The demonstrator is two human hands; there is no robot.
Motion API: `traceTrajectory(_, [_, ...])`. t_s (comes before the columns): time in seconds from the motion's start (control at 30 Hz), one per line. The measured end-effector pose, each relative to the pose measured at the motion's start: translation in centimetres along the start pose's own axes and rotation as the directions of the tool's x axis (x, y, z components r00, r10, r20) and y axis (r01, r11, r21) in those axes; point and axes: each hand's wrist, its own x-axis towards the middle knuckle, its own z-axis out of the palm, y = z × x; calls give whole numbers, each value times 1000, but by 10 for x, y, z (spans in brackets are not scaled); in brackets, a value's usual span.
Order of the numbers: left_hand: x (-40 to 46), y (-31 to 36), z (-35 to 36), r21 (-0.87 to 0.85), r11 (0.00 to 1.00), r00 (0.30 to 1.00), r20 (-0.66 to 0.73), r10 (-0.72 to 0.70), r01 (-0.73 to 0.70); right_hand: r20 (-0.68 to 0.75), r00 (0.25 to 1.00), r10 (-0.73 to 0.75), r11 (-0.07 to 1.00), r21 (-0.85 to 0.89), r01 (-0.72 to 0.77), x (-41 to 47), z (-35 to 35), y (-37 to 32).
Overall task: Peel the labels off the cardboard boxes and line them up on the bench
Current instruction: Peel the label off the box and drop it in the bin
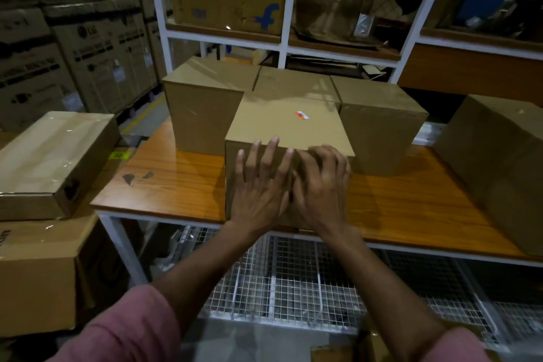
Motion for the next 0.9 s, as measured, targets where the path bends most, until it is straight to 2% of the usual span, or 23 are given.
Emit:
traceTrajectory(0.1, [30,-6,-11,-41,999,1000,16,15,-14,5,999,-44,996,76,44,35,-3,4])
traceTrajectory(0.23, [69,-16,-17,-127,989,997,-35,67,-71,161,985,56,973,212,-90,80,5,24])
traceTrajectory(0.3, [87,-21,-18,-154,987,998,24,53,-49,273,959,81,970,198,-138,102,10,41])
traceTrajectory(0.4, [112,-29,-17,-163,985,980,198,-23,56,403,912,75,985,116,-132,128,17,60])
traceTrajectory(0.53, [136,-36,-8,-159,980,926,373,-53,120,496,867,45,992,78,-96,148,30,71])
traceTrajectory(0.63, [152,-42,-4,-184,974,906,422,-45,134,527,850,20,996,67,-66,159,41,76])
traceTrajectory(0.8, [167,-57,5,-233,964,887,461,-5,127,635,772,-21,999,42,-7,174,50,82])
traceTrajectory(0.9, [168,-57,15,-220,967,890,456,-17,131,632,774,-46,998,55,14,174,53,85])
